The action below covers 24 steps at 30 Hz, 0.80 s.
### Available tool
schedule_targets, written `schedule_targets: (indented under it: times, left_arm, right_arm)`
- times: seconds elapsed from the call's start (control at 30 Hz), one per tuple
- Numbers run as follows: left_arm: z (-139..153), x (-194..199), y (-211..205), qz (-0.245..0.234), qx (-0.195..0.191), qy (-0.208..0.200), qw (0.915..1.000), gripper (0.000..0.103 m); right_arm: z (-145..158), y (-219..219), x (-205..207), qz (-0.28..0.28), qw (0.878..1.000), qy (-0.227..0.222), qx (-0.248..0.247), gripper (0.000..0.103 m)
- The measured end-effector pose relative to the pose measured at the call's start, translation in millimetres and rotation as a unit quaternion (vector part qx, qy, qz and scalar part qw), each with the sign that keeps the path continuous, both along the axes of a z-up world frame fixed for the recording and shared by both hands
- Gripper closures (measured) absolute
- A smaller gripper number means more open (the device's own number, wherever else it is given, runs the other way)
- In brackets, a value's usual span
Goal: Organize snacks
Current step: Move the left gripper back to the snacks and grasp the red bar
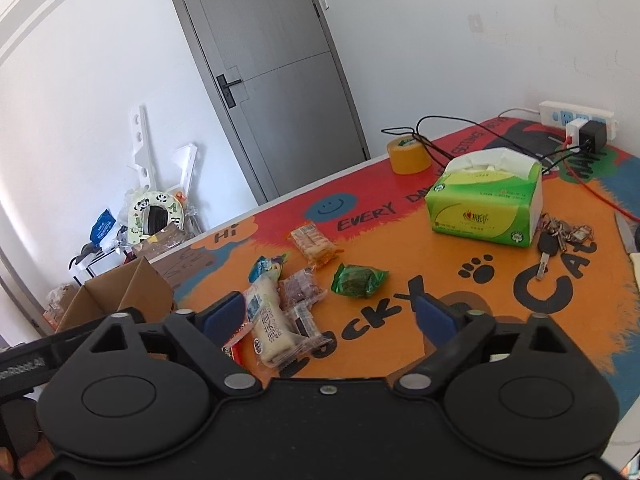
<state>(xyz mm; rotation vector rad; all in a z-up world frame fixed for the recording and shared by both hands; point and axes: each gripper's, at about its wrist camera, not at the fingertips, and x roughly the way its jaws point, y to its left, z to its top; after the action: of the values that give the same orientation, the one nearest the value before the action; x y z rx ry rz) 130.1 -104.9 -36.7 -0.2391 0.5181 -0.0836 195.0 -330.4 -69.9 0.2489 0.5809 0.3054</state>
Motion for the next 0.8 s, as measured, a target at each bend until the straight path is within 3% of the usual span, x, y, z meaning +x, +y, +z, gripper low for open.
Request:
schedule_targets:
  times: [0.4,0.8]
  left_arm:
    - [-34,33,-5,0.031,-0.006,0.05,0.9982,0.043]
    - [-70,62,-10,0.051,0.003,0.096,0.994,0.051]
  right_arm:
    - [-27,9,27,0.029,0.999,0.03,0.012,0.03]
    - [-55,17,62,0.045,0.996,0.068,0.022,0.039]
